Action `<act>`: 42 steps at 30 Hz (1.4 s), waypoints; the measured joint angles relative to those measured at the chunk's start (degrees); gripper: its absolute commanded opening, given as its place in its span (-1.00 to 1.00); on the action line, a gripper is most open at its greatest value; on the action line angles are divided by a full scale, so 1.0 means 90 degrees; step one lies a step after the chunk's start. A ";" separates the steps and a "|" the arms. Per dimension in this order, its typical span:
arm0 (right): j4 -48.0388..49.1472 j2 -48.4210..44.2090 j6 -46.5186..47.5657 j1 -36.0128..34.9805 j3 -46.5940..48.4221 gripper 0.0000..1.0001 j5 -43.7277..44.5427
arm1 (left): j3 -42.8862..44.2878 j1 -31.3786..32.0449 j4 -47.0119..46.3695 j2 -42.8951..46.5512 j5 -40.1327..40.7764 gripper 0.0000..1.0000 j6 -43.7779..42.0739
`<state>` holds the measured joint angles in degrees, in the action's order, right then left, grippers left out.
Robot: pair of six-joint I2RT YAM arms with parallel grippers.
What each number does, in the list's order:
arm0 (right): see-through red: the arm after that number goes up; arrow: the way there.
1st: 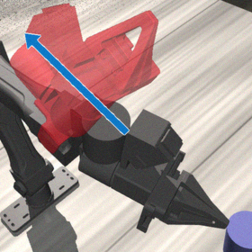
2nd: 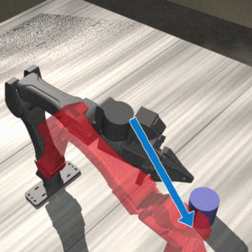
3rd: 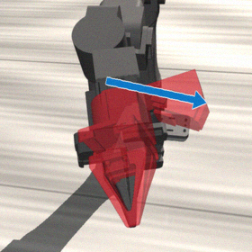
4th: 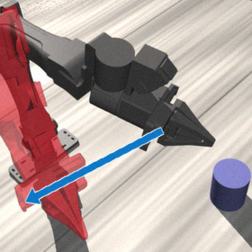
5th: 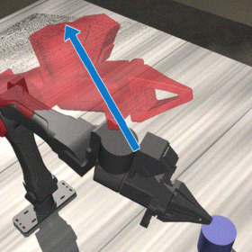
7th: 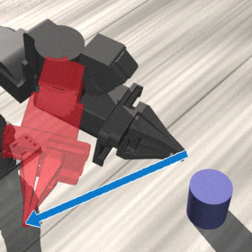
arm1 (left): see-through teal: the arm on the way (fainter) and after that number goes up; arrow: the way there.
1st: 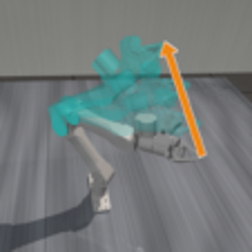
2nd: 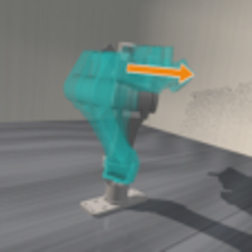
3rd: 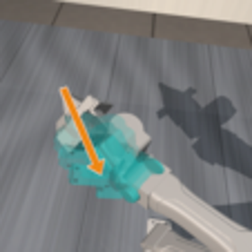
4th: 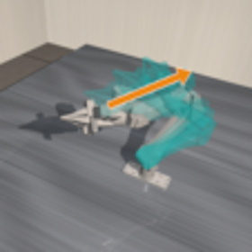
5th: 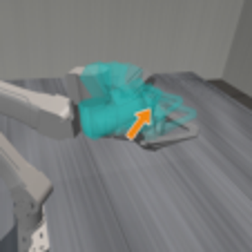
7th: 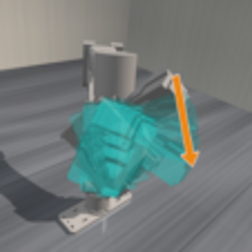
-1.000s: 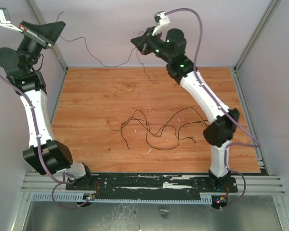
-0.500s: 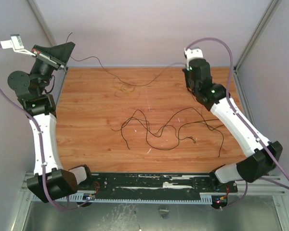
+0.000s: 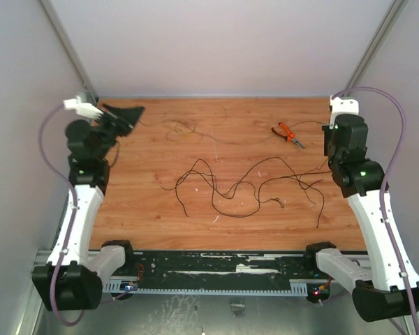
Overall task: Zip-tie the wires
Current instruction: Straighten the cable at the center of the board.
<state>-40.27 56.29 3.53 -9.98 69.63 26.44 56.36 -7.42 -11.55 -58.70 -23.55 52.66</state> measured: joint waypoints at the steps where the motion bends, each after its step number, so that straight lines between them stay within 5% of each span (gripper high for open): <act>1: -0.0070 0.0010 0.0019 0.0010 0.0000 -1.00 0.0039 | -0.0243 0.0338 0.0061 0.0112 0.0163 -1.00 -0.0061; 4: -0.0260 0.0206 0.0051 0.0029 -0.0002 -1.00 0.0080 | -0.1076 0.0996 0.0226 0.0631 0.0573 -1.00 -0.0194; 11: -0.0374 0.1037 -0.0051 0.0041 -0.0160 -1.00 -0.0219 | -0.2402 0.1185 0.0291 0.1413 0.1433 -1.00 -0.0255; 30: 0.0189 0.3327 -0.0806 0.0039 -0.0733 -1.00 -0.1540 | -0.4235 0.1214 0.0097 0.1124 0.2402 -0.99 -0.0245; 39: 0.0257 0.4102 -0.1049 0.0039 -0.0767 -0.91 -0.1690 | -0.4959 0.1217 -0.0267 0.0957 0.2543 -0.84 -0.0121; 42: 0.0243 0.4228 -0.1083 0.0034 -0.0767 -0.75 -0.1807 | -0.5093 0.1217 -0.0379 0.0801 0.2543 -0.61 -0.0070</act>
<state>-38.09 94.35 -6.22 -9.67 62.72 10.17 10.52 3.53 -14.96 -51.48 -0.67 52.03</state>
